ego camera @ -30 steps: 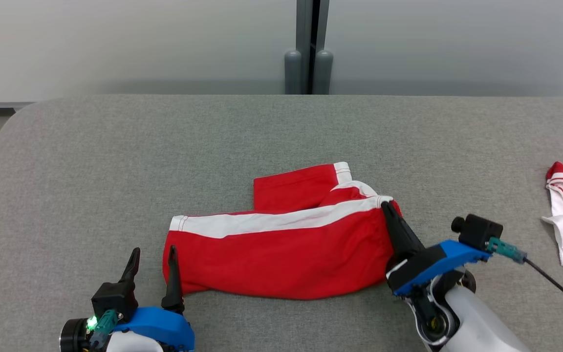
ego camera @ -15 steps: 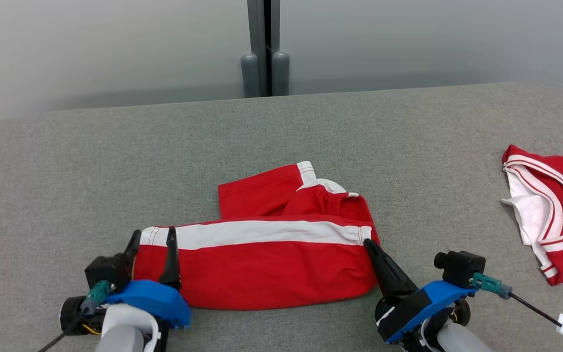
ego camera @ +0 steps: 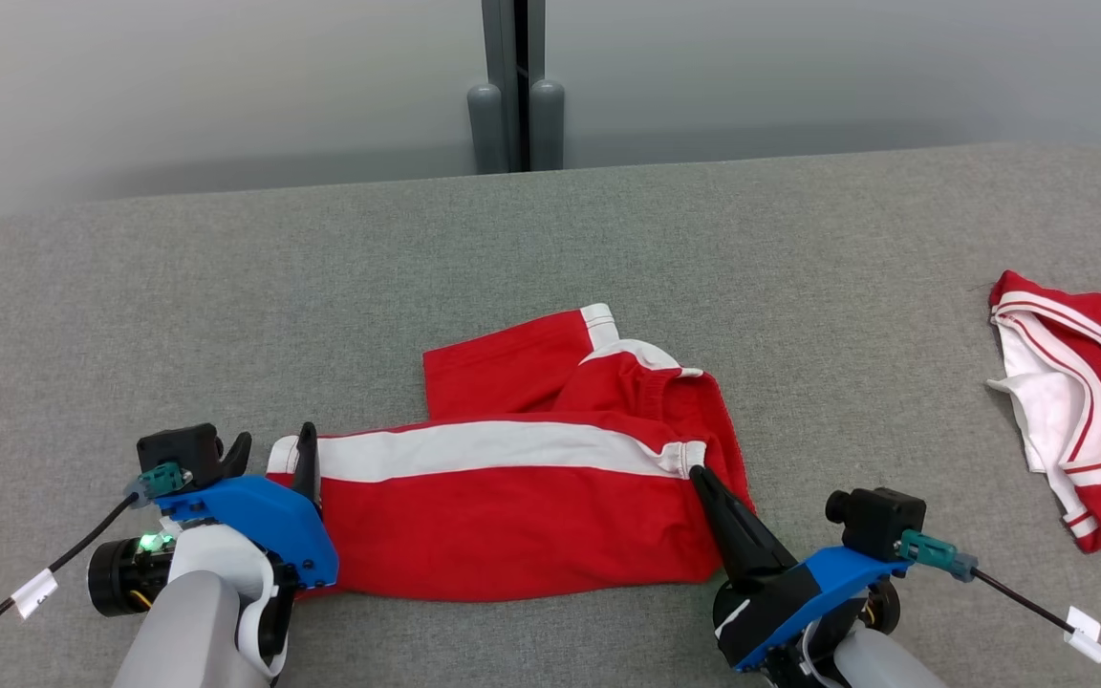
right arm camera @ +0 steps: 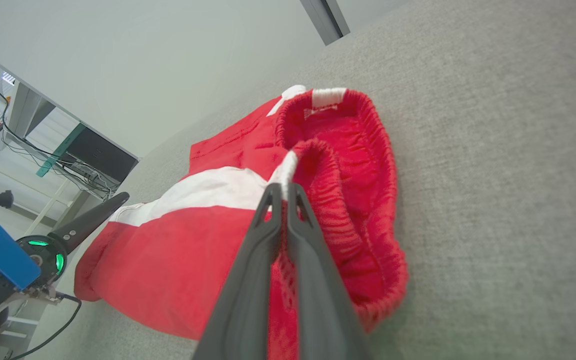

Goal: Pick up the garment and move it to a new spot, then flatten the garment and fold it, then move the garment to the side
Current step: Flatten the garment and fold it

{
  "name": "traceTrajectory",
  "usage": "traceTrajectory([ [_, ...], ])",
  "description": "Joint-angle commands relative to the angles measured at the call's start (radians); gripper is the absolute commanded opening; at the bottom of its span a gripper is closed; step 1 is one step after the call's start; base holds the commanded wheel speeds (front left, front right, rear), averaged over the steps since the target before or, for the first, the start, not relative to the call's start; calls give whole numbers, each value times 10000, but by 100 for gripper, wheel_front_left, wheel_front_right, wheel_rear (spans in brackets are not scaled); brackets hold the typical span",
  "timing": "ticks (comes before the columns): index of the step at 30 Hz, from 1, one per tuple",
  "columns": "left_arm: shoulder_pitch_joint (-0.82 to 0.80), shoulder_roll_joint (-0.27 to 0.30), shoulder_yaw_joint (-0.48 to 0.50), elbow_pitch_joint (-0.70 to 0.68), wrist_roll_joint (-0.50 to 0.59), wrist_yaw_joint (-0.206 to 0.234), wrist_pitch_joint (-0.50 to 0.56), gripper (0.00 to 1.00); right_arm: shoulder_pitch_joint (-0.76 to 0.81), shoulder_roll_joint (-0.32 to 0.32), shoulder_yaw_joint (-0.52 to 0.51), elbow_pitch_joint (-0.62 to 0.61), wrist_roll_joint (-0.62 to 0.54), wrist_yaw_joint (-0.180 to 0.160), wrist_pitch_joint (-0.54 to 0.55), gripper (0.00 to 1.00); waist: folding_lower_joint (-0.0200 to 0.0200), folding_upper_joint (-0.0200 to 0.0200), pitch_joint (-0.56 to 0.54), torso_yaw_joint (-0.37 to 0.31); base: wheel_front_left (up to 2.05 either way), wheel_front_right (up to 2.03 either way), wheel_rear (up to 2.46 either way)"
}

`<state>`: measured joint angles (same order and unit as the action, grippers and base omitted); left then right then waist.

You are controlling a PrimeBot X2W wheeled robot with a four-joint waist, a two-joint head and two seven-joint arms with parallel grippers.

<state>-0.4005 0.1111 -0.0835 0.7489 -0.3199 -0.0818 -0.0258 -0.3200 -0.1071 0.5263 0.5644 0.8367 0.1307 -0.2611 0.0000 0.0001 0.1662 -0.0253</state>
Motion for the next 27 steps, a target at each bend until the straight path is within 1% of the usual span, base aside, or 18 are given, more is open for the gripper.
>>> traceTrajectory([
  [1, -167, 46, -62, -2, -52, -31, 247, 100, -143, 46, -24, 58, -108, 0, -41, 0, 0, -1, 19, 32, 0, 0, 0],
  [8, -83, 33, -121, -223, -399, -130, 1195, 100, -137, 135, 18, 126, -144, 0, -45, 0, 0, -1, 54, 48, 0, 0, 0],
  [11, -7, 47, -113, -356, -531, -97, 1487, 100, -160, 146, -11, 166, -160, 0, -47, 0, 0, -1, 67, 54, 0, 0, 0],
  [19, 194, 111, -215, -768, -605, -64, 1860, 100, -160, 193, -117, 211, -254, 0, -48, 0, 0, -1, 60, 51, 0, 0, 0],
  [21, 302, 132, -275, -889, -657, -31, 2135, 100, -156, 217, -150, 223, -267, 0, -49, 0, 0, -1, 52, 49, 0, 0, 0],
  [27, 478, 204, -352, -1249, -628, 78, 2239, 100, -187, 252, -202, 243, -314, 0, -48, 0, 0, -1, 53, 44, 0, 0, 0],
])
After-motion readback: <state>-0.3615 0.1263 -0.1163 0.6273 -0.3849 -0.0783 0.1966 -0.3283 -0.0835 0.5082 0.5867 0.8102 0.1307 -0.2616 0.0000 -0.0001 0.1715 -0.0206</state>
